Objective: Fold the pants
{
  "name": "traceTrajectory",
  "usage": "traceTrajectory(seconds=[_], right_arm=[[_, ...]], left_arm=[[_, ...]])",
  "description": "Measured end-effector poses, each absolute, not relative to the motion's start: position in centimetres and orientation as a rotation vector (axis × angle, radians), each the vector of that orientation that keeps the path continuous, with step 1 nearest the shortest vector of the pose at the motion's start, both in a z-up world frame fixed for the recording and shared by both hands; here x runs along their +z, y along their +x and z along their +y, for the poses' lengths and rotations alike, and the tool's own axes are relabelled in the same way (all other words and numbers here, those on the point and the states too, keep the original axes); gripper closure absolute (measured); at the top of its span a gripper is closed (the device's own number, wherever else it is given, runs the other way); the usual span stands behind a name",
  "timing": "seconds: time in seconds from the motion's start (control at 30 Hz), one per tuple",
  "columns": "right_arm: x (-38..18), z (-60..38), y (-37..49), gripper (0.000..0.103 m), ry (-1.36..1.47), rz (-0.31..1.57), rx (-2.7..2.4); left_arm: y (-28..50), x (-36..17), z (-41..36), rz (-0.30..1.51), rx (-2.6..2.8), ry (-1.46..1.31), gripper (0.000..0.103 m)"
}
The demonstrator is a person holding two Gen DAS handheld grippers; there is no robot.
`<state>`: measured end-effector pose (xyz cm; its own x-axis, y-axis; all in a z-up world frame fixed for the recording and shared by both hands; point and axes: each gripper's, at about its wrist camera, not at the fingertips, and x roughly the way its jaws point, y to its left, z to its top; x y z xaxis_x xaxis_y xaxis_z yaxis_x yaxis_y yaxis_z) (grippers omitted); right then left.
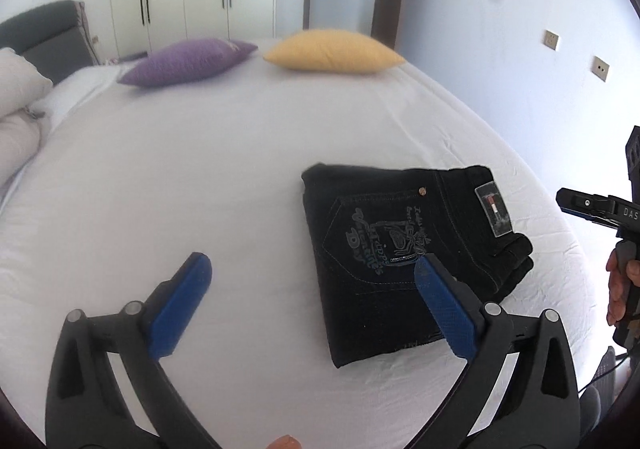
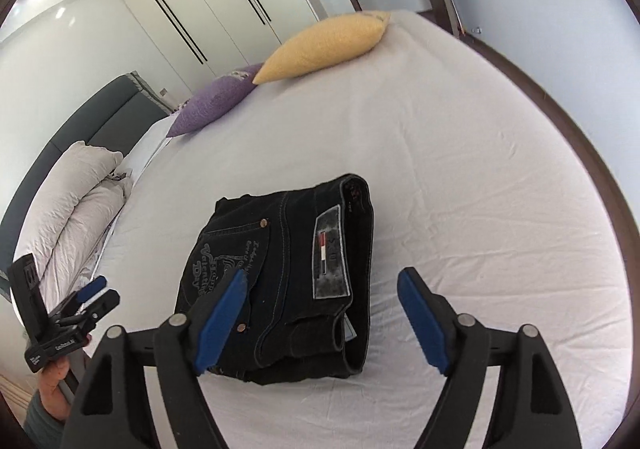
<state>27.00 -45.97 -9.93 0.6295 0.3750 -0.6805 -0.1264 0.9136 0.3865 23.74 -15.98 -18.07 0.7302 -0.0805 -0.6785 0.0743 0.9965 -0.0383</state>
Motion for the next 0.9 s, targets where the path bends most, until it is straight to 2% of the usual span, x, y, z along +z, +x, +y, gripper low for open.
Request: traceTrajectory(seconds=[0.03,0.27,0.43,0.7,0.9], right_arm=[[-8.6,-45.7,25.7,0.02,0.293,0.806,0.292],[0.1,-43.2,15.8,0.0,0.129,0.502,0.232],[4.5,-41.8,9.8,0.0,0.104,0.377,0.241],[8.7,-40.9,2.8,0.0,0.131,0.303,0.225],[8.2,-39.0,0.9,0.0,0.087,0.383,0.176]], left_arm=[[22.2,-16.9,-16.2,0.718,-0.07,0.004,0.0],[11.3,-8.9,-18.6,0.489,0.019,0.107,0.0],[4.6,-5.0,-19.2,0.39,0.086,0.068,0.0],[-0.4,-2.4,-18.9,0.466,0.124,-0.021,0.0],[-1.9,-1.9,-19.5,0.549,0.125,-0.069,0.0]])
